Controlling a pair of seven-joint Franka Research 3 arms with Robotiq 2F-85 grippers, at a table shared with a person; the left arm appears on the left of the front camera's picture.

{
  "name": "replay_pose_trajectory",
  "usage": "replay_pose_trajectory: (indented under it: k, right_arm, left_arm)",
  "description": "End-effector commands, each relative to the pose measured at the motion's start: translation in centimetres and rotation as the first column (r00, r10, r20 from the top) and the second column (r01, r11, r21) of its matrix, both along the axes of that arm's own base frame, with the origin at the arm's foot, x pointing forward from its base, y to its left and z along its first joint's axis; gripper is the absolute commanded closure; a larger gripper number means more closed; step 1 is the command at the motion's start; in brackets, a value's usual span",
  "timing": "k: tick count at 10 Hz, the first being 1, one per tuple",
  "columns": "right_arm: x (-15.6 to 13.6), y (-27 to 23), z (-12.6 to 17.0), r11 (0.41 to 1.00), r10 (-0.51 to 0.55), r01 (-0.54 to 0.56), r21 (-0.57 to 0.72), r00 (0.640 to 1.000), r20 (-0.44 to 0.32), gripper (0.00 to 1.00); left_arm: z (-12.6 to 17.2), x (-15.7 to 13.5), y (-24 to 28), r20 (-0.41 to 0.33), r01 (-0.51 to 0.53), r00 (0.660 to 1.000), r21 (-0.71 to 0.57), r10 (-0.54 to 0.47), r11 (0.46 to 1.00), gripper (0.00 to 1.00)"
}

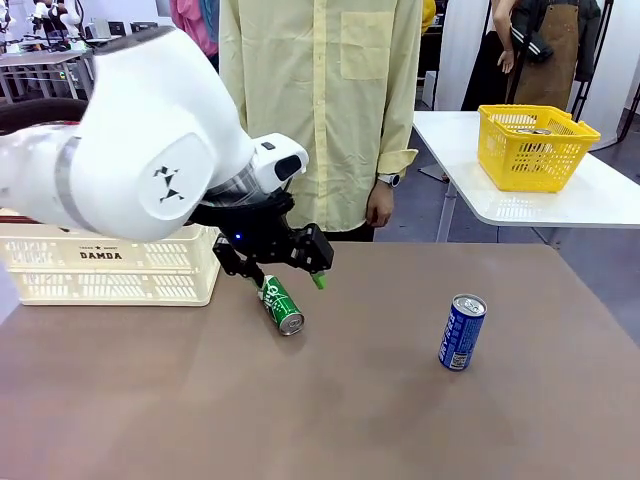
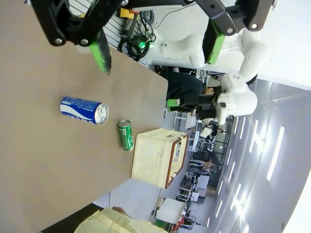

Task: Place the drinks into the Shopping basket.
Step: Pick up one drink and place it into the Shopping basket.

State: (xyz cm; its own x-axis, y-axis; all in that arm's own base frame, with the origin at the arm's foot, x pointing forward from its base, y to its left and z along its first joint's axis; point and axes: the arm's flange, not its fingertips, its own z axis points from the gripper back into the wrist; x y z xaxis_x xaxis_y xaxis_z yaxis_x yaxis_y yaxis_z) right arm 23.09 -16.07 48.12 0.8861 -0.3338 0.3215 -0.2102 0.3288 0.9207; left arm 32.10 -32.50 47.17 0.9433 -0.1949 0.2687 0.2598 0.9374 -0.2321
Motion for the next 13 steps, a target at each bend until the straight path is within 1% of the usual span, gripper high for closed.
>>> replay_pose_trajectory:
  k: [1, 2, 3, 4, 6, 7, 8, 9, 11, 12, 13]
  right_arm:
    - [0.2, 0.1, 0.5, 1.000, -0.001, 0.001, 0.017, 1.000, 0.012, 0.00]
    - [0.2, 0.1, 0.5, 1.000, -0.001, 0.001, 0.017, 1.000, 0.012, 0.00]
    - [0.2, 0.1, 0.5, 1.000, -0.001, 0.001, 0.017, 1.000, 0.012, 0.00]
    - [0.2, 0.1, 0.5, 1.000, -0.001, 0.001, 0.017, 1.000, 0.012, 0.00]
    - [0.2, 0.1, 0.5, 1.000, -0.001, 0.001, 0.017, 1.000, 0.012, 0.00]
    - [0.2, 0.1, 0.5, 1.000, -0.001, 0.001, 0.017, 1.000, 0.012, 0.00]
    - [0.2, 0.1, 0.5, 1.000, -0.001, 0.001, 0.017, 1.000, 0.012, 0.00]
    - [0.2, 0.1, 0.5, 1.000, -0.001, 0.001, 0.017, 1.000, 0.012, 0.00]
    - [0.2, 0.1, 0.5, 1.000, -0.001, 0.001, 0.017, 1.000, 0.012, 0.00]
    - [0.2, 0.1, 0.5, 1.000, -0.001, 0.001, 0.017, 1.000, 0.012, 0.00]
    - [0.2, 0.1, 0.5, 1.000, -0.001, 0.001, 0.017, 1.000, 0.012, 0.00]
  left_arm:
    - [-0.9, 6.6, -2.7, -0.159, -0.032, 0.986, 0.132, 0.053, 0.991, 0.00]
    - [-1.3, 8.6, -2.6, -0.182, -0.050, 0.980, 0.157, 0.079, 0.986, 0.00]
    - [-2.1, 11.5, -2.2, -0.233, -0.052, 0.968, 0.167, 0.090, 0.985, 0.00]
    - [-3.4, 13.4, -1.3, -0.272, -0.063, 0.956, 0.176, 0.110, 0.982, 0.00]
    - [-5.6, 14.9, -0.2, -0.306, -0.144, 0.934, 0.149, 0.184, 0.978, 0.00]
    - [-6.0, 15.7, 0.1, -0.218, -0.291, 0.923, 0.143, 0.317, 0.946, 0.00]
    - [-5.3, 15.7, 0.2, -0.131, -0.390, 0.907, 0.097, 0.401, 0.916, 0.00]
    - [-6.4, 16.1, 0.6, -0.276, -0.161, 0.941, 0.146, 0.196, 0.976, 0.00]
    - [-6.4, 16.1, 0.6, -0.276, -0.161, 0.941, 0.146, 0.196, 0.976, 0.00]
    - [-6.2, 16.4, 0.1, -0.244, -0.233, 0.936, 0.118, 0.255, 0.965, 0.00]
    - [-6.8, 16.5, -0.1, -0.224, -0.264, 0.932, 0.111, 0.283, 0.958, 0.00]
